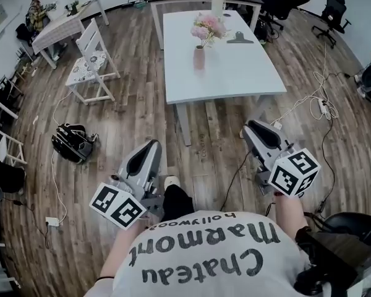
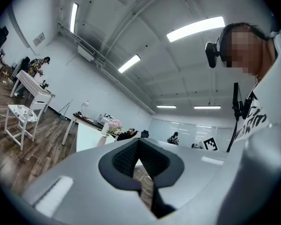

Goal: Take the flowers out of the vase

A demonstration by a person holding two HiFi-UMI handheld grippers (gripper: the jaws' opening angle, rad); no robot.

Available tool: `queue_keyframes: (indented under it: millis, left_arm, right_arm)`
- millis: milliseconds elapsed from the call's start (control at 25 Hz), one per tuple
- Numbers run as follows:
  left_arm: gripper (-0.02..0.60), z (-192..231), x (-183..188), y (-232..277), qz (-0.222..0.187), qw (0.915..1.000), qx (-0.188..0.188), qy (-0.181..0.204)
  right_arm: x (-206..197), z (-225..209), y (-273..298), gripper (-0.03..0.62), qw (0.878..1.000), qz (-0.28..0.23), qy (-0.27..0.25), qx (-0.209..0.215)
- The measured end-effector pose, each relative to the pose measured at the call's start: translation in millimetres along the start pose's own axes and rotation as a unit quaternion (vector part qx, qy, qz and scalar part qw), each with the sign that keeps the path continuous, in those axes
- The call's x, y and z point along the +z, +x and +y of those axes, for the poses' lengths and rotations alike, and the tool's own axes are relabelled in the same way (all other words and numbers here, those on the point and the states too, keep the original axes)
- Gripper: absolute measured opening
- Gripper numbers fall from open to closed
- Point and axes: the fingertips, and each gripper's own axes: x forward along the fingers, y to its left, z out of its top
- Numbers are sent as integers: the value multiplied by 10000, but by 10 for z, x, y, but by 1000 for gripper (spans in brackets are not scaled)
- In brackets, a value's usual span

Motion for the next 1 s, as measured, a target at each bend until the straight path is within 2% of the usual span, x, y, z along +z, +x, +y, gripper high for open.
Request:
queue_keyframes:
  millis: [360,600,800,1000]
  left_arm:
    - [6,910,534,647,185,9986,-494,82]
    - [6,1428,937,956,253,9953,-897,248]
    - [6,1836,1053,1142,369,9926,-1089,395]
    - [6,2160,1041,1246,377,9925,-1156,109]
  right_arm:
    - [388,-128,1035,84,9992,-96,27,-389]
    - [694,-176,1606,84,9968,-431,227,-630]
    - [701,-209,2004,84,9947,-434,186,-909]
    - [597,-248,2268,84,9929,-145,153,-1167]
